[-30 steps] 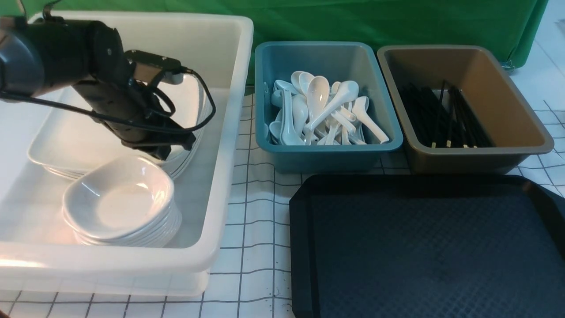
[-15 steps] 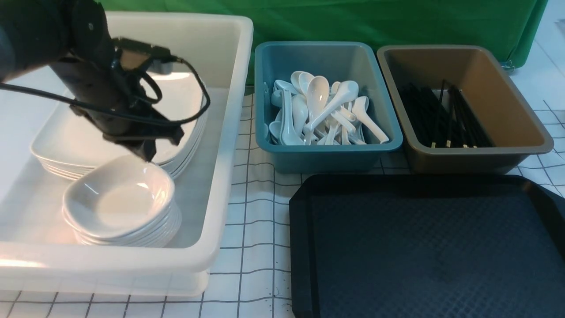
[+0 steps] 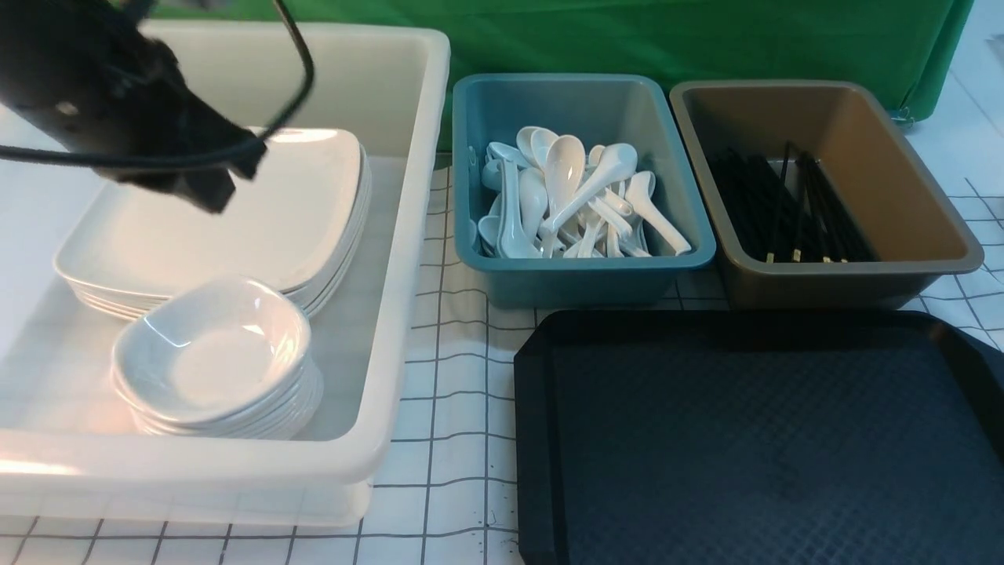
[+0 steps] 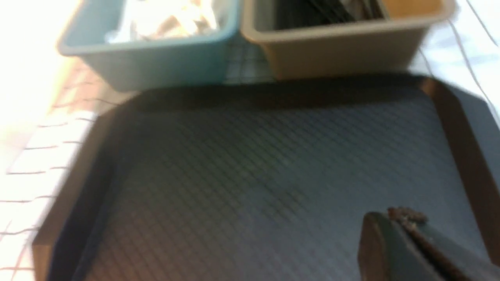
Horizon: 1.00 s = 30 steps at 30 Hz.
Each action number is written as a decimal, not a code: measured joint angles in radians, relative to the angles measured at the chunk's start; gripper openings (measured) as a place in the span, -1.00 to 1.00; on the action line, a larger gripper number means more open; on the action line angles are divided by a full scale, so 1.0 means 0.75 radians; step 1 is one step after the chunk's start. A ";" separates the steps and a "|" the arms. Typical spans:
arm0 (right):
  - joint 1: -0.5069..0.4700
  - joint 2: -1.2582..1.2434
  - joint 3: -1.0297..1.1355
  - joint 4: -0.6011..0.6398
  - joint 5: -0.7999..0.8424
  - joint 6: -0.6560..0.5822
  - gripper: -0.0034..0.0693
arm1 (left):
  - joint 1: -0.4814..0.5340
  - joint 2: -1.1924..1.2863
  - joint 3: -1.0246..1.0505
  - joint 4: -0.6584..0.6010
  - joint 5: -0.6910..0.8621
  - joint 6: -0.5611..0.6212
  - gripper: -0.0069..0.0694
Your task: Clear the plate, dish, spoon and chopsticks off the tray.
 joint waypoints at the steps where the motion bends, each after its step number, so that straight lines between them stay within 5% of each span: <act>1: 0.000 0.001 0.007 0.061 -0.043 -0.082 -0.82 | 0.000 -0.034 0.003 -0.012 -0.001 0.000 -0.82; 8: 0.000 0.083 0.083 0.271 -0.314 -0.386 -0.82 | 0.000 -0.187 0.103 -0.108 -0.002 0.008 -0.82; 30: 0.000 0.313 0.116 0.343 -0.492 -0.398 -0.78 | 0.000 -0.255 0.165 -0.197 -0.082 0.095 -0.82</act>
